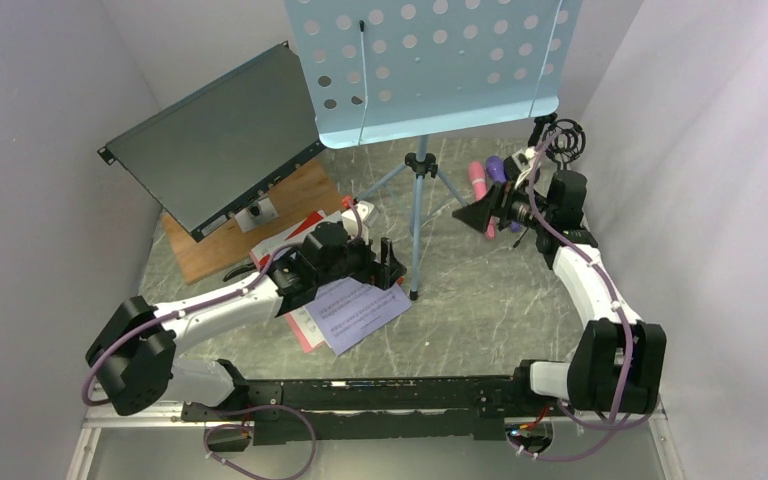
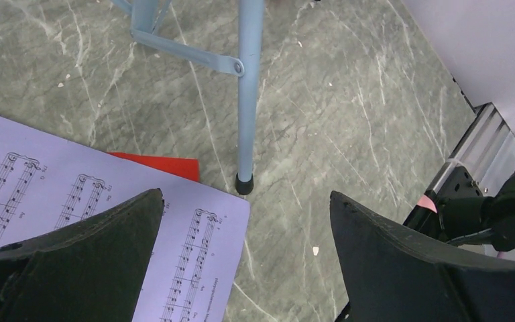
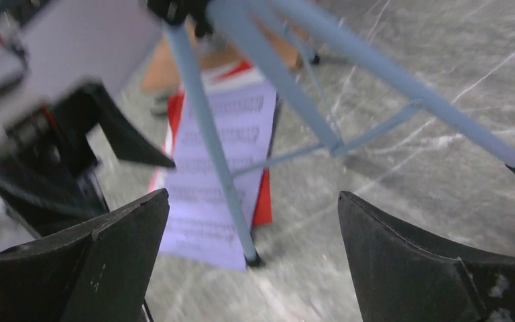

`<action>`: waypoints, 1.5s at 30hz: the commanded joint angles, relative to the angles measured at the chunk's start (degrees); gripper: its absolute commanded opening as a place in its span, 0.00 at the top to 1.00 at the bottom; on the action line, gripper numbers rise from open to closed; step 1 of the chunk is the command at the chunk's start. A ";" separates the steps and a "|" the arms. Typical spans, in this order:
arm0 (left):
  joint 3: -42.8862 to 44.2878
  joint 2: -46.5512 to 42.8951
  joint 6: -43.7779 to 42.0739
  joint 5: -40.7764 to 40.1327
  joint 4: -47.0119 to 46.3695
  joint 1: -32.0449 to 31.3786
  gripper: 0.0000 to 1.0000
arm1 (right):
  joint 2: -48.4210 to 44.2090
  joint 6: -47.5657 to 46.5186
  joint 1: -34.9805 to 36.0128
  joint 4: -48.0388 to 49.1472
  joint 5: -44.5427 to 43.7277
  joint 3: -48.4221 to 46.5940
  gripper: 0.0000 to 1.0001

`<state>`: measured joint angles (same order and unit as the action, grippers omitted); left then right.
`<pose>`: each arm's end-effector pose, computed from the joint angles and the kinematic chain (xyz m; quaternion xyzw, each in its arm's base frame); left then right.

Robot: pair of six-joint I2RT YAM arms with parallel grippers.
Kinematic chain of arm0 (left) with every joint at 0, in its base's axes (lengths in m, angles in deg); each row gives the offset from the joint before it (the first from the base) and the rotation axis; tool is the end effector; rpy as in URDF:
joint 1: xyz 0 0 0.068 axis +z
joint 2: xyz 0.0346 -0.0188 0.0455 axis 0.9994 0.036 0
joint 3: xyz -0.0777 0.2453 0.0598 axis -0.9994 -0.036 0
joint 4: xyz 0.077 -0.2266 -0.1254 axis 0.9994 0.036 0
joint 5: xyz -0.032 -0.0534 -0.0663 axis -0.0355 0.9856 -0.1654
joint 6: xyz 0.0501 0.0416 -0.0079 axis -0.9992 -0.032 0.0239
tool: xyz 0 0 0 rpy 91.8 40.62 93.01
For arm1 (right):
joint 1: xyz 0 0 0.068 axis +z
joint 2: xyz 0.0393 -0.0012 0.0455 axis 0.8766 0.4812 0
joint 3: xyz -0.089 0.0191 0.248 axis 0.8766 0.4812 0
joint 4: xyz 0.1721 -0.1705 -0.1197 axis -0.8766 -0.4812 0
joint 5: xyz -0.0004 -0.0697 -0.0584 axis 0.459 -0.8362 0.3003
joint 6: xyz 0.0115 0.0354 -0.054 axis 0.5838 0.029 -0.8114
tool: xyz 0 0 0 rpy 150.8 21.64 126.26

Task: Pack up the instrument practice props
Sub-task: Unscrew the knob on the music stand.

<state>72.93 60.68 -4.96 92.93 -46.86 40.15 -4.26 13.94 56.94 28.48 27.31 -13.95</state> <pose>0.2109 -0.2383 0.2393 0.1758 0.8067 -0.3636 0.4314 0.2932 0.0223 0.2715 -0.1961 0.7574 0.4232 0.4569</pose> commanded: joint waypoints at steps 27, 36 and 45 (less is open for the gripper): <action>-0.59 -7.58 6.82 -2.09 6.44 -0.28 0.01 | 13.85 30.49 10.88 59.31 -9.40 -1.09 0.69; -0.02 -7.92 6.09 -2.64 8.22 -0.26 0.01 | 14.40 10.98 10.97 62.89 -3.09 -0.12 0.95; -0.21 -8.89 6.22 -2.89 10.47 -0.28 0.01 | 15.74 -27.63 10.80 58.24 18.25 0.32 0.99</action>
<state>72.61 53.93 1.27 90.68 -36.85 40.10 11.96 9.32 67.15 90.95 30.89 -13.45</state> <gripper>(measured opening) 0.994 0.152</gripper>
